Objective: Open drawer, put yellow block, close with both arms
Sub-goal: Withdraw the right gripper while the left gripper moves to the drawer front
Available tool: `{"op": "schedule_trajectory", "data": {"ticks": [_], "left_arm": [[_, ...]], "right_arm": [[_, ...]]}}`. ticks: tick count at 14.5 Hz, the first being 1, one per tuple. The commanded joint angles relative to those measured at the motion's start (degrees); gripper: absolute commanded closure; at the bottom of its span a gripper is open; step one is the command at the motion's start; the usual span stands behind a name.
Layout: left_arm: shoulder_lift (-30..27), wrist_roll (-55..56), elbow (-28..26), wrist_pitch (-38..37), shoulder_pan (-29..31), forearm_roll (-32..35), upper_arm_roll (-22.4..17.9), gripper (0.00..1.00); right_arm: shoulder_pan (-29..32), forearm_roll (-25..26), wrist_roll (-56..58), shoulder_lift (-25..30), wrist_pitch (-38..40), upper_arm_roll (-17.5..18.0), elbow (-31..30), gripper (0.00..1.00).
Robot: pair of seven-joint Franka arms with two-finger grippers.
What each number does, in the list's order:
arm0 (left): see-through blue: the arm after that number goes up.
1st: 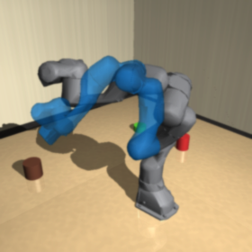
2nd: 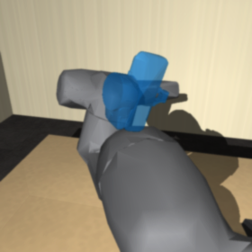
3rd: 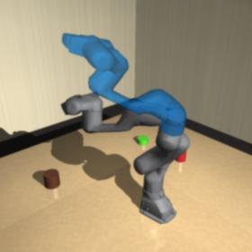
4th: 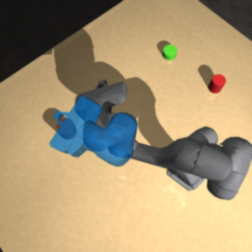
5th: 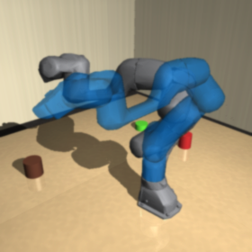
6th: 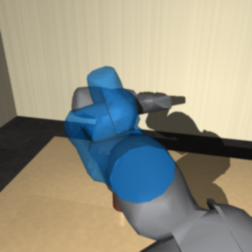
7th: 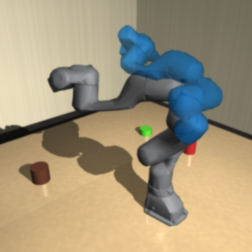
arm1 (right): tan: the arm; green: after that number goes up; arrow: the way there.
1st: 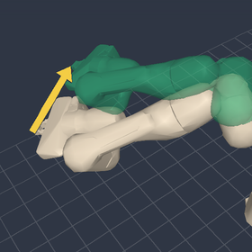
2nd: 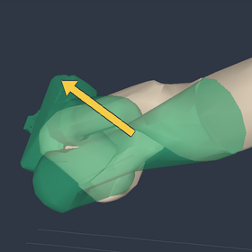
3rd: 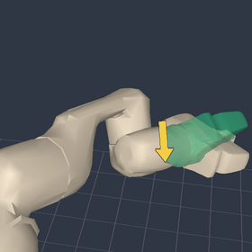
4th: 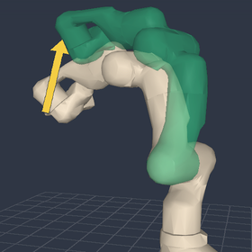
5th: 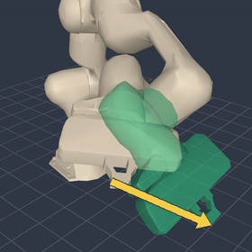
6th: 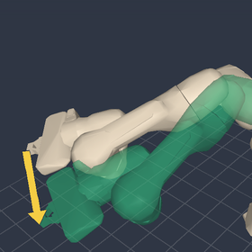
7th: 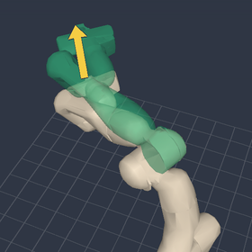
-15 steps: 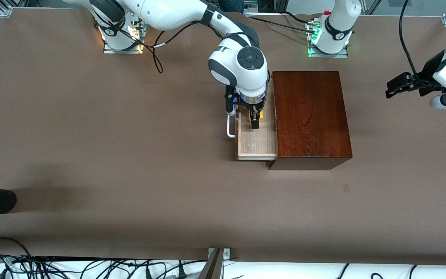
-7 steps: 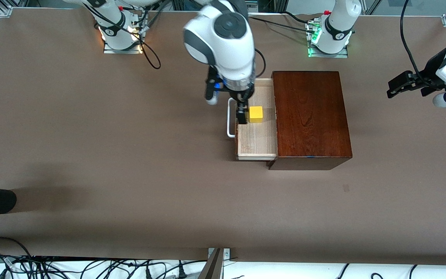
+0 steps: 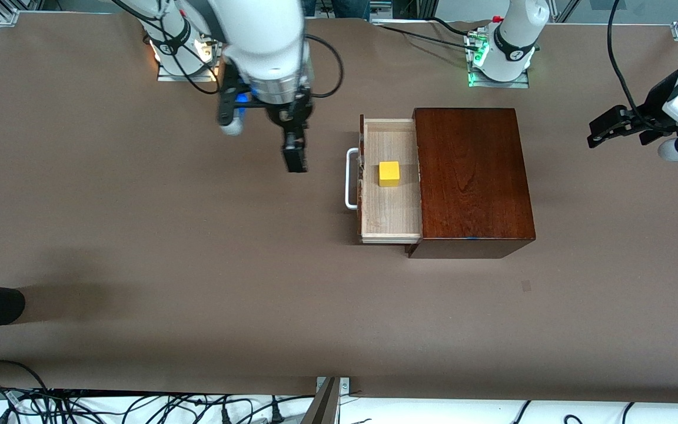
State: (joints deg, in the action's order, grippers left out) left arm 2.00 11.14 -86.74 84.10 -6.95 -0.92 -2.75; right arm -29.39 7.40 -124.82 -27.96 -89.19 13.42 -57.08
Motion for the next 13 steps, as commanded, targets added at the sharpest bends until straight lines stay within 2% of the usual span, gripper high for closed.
{"op": "schedule_trajectory", "data": {"ticks": [1,3,5,6,10,13], "left_arm": [[0.64,7.20,1.75,-1.49,-0.96,0.66,3.18,0.00],[0.82,15.01,1.75,-2.19,-3.14,0.66,5.12,0.00],[1.17,23.62,1.31,-2.10,-8.14,0.66,5.13,0.00],[1.86,28.54,1.31,-2.10,-10.77,0.66,5.13,0.00],[6.25,45.95,1.75,-1.31,-19.66,0.49,5.21,0.00],[10.65,57.73,1.92,3.33,-24.67,-2.06,5.21,0.00]], "right_arm": [[3.63,-2.31,12.88,2.30,1.91,-2.42,-2.94,0.00],[4.17,-2.83,23.86,4.13,1.65,-6.19,-5.31,0.00],[4.78,-6.59,37.21,6.85,2.08,-11.90,-8.03,0.00],[5.65,-7.92,42.76,8.09,2.35,-13.49,-9.87,0.00],[13.29,-8.37,64.04,12.57,2.53,-13.60,-17.61,0.00],[19.18,-8.55,80.20,16.43,2.52,-13.07,-22.35,0.00]]}}
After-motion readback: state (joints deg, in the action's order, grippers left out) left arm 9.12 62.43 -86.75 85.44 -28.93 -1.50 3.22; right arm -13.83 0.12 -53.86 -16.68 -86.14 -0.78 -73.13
